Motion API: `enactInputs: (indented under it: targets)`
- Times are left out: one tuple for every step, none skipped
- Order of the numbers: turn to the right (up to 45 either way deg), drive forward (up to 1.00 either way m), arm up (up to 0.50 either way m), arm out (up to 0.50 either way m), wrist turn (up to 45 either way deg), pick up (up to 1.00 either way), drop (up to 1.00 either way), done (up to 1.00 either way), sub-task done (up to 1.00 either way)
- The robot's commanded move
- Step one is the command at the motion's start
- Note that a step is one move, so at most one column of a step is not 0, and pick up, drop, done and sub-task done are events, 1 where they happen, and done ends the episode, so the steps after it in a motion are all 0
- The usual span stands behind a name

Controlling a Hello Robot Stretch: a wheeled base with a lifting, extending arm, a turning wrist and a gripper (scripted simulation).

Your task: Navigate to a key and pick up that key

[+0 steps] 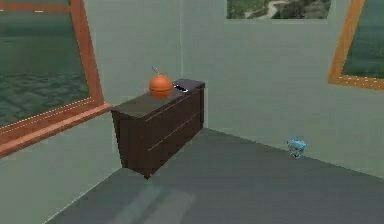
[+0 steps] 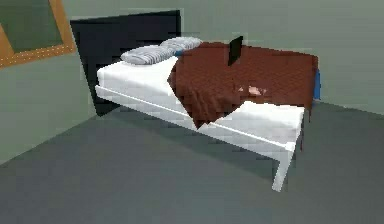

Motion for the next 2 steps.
enactInputs:
  targets:
    - [0.0,1.00,0.00,0.00,0.0,0.00,0.00,0.00,0.00]
    - [3.0,0.00,0.00,0.00,0.0,0.00,0.00,0.00,0.00]
